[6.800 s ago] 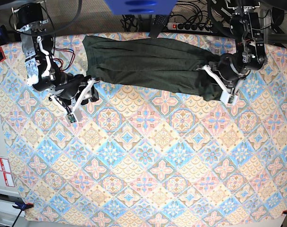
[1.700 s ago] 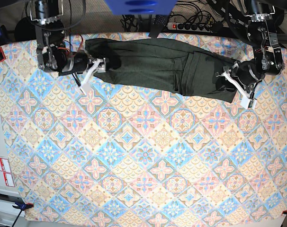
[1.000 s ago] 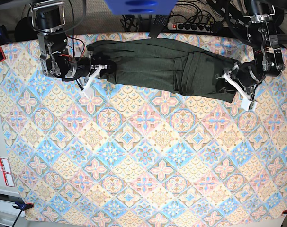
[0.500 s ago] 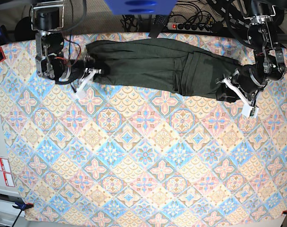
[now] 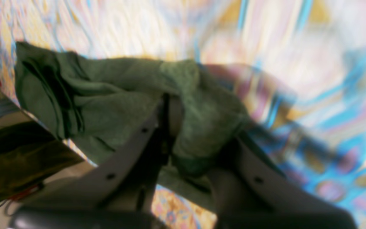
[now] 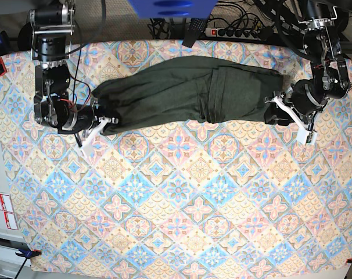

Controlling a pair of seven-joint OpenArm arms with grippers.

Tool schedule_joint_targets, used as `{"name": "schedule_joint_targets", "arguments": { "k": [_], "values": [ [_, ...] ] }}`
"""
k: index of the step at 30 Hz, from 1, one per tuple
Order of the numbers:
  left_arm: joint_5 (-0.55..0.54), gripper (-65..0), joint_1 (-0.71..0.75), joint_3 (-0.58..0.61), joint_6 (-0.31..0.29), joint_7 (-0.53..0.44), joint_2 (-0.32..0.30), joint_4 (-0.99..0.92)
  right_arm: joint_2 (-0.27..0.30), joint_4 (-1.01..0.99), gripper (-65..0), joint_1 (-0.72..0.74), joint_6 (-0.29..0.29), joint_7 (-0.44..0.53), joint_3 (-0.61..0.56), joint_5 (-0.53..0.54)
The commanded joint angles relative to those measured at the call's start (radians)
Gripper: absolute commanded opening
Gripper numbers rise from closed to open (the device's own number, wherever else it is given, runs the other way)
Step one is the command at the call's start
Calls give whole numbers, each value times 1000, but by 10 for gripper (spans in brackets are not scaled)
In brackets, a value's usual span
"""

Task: Fold the T-shirt properly
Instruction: 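Fold the strip end with the right gripper toward the left gripper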

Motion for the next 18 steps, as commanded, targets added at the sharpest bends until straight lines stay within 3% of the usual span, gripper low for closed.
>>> {"name": "schedule_joint_targets", "arguments": {
  "k": [1, 11, 18],
  "values": [
    [-11, -403, -10, -7, -2, -16, -15, 19, 15, 13, -648, 39, 3, 9, 7, -16],
    [-11, -403, -10, -7, -2, -16, -15, 18, 13, 23, -648, 69, 3, -2, -13, -58],
    [-11, -403, -10, -7, -2, -18, -15, 15, 13, 124, -648, 0, 3, 9, -174, -58]
  ]
}}
